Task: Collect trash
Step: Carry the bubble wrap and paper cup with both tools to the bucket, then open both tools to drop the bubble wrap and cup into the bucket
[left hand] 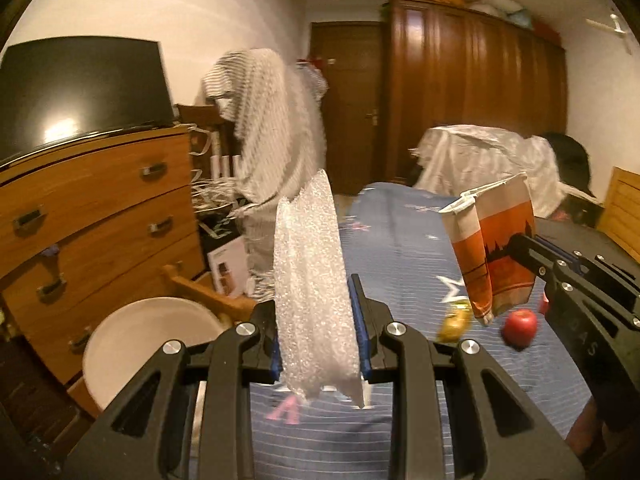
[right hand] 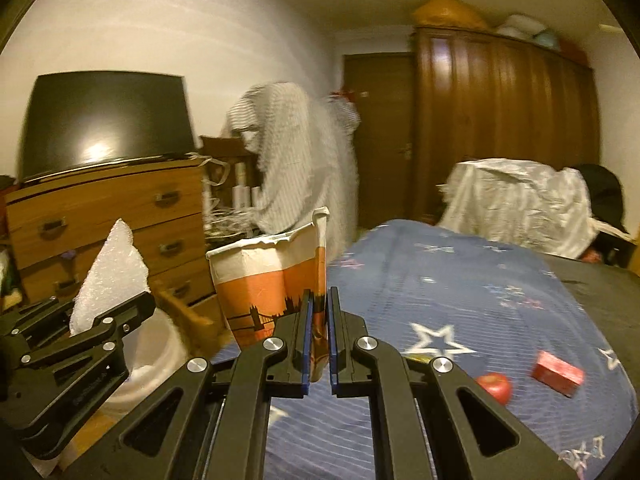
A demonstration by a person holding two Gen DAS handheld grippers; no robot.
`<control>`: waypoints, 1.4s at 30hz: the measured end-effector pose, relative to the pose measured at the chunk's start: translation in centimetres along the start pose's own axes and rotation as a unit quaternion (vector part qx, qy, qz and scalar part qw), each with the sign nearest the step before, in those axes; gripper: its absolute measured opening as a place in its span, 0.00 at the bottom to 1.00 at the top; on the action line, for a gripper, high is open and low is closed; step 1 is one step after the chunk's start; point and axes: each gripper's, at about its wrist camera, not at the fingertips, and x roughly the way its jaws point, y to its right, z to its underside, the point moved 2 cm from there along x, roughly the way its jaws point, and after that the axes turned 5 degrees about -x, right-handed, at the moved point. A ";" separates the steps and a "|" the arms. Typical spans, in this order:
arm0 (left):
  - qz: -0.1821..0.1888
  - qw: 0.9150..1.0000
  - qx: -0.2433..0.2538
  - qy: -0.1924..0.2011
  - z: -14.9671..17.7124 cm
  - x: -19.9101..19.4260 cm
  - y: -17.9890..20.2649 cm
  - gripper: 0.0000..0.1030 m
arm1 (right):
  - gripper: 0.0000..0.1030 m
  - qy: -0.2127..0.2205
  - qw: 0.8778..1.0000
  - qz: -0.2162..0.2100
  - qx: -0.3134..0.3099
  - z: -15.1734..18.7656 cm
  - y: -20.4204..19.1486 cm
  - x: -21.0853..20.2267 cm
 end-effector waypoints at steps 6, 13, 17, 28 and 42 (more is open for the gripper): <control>-0.040 0.999 -0.022 -0.008 -0.7 0.3 -5.5 0.25 | 0.07 -0.015 0.998 -0.049 -0.021 -2.5 -7.6 3.1; -0.070 0.996 -0.043 -0.028 -0.9 1.3 -10.6 0.25 | 0.07 -0.043 0.993 -0.102 -0.044 -4.7 -16.0 7.2; -0.085 0.994 -0.057 -0.048 -0.3 2.3 -13.9 0.25 | 0.07 -0.075 0.986 -0.140 -0.047 -5.9 -19.5 10.2; -0.094 0.980 -0.105 -0.139 1.9 7.5 -23.4 0.25 | 0.07 -0.210 0.952 -0.213 -0.067 -4.6 -27.3 22.0; -0.084 0.972 -0.117 -0.183 4.6 11.4 -26.7 0.25 | 0.07 -0.265 0.935 -0.217 -0.089 -0.1 -29.0 26.9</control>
